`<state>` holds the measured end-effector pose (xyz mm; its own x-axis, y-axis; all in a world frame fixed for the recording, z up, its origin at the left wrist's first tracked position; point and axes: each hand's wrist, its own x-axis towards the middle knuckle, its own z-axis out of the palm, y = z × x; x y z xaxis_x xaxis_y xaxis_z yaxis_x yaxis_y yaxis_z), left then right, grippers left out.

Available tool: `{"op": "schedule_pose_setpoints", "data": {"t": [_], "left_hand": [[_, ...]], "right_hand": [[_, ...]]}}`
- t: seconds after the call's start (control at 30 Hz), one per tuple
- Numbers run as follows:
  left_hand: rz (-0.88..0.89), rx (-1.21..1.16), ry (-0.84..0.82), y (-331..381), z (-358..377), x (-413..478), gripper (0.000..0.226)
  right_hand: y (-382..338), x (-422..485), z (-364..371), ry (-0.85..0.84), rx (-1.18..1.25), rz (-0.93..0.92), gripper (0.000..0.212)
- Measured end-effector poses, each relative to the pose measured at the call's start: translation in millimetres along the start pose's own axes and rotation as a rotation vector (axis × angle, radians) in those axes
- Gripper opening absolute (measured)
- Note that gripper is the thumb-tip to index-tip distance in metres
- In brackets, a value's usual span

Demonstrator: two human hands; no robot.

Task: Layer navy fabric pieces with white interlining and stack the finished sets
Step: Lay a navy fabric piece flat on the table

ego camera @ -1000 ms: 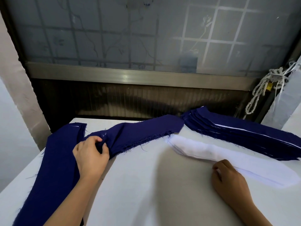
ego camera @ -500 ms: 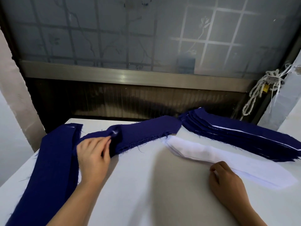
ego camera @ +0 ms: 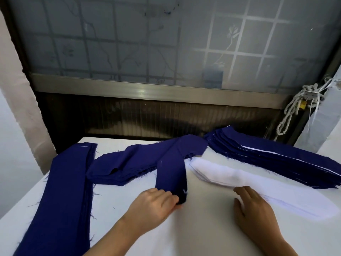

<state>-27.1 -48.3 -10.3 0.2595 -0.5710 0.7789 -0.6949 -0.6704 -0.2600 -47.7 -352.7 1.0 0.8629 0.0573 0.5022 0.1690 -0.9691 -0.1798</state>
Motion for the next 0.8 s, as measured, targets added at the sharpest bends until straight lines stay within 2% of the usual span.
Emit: {"op": "schedule_pose_setpoints", "data": {"t": [0.07, 0.13, 0.2, 0.27, 0.33, 0.37, 0.43, 0.5, 0.6, 0.73, 0.8], "left_hand": [[0.034, 0.015, -0.026, 6, 2, -1, 0.02], [0.04, 0.034, -0.033, 7, 2, -2, 0.032], [0.041, 0.048, -0.02, 7, -1, -2, 0.03], [0.021, 0.043, 0.0, 6, -4, -1, 0.015], [-0.043, 0.02, 0.018, 5, -4, -2, 0.008], [-0.089, 0.01, 0.025, 3, -4, -3, 0.011], [-0.2, -0.002, 0.042, -1, -4, -5, 0.015], [-0.329, 0.002, 0.057, -4, -6, -6, 0.006], [-0.544, -0.022, 0.097, -6, -9, -6, 0.018], [-0.882, -0.118, 0.183, -9, -17, -6, 0.013], [-1.054, -0.156, 0.232, -12, -17, -8, 0.013]], "right_hand": [[-13, 2, 2, 0.011, -0.01, -0.099, 0.049], [-36, 5, 9, 0.001, 0.028, -0.185, 0.064], [-65, 8, 18, -0.013, 0.109, -0.265, 0.07], [-90, 13, 29, -0.024, 0.209, -0.321, 0.061], [-102, 19, 38, -0.019, 0.228, -0.363, 0.037], [-103, 21, 40, -0.02, 0.213, -0.372, 0.027], [-102, 23, 44, -0.028, 0.2, -0.372, 0.022], [-98, 22, 44, 0.004, 0.194, -0.372, 0.019], [-92, 18, 44, 0.109, 0.157, -0.404, 0.01], [-70, 15, 36, 0.17, 0.143, -0.387, 0.025], [-53, 12, 29, 0.177, 0.092, -0.349, 0.025]]}}
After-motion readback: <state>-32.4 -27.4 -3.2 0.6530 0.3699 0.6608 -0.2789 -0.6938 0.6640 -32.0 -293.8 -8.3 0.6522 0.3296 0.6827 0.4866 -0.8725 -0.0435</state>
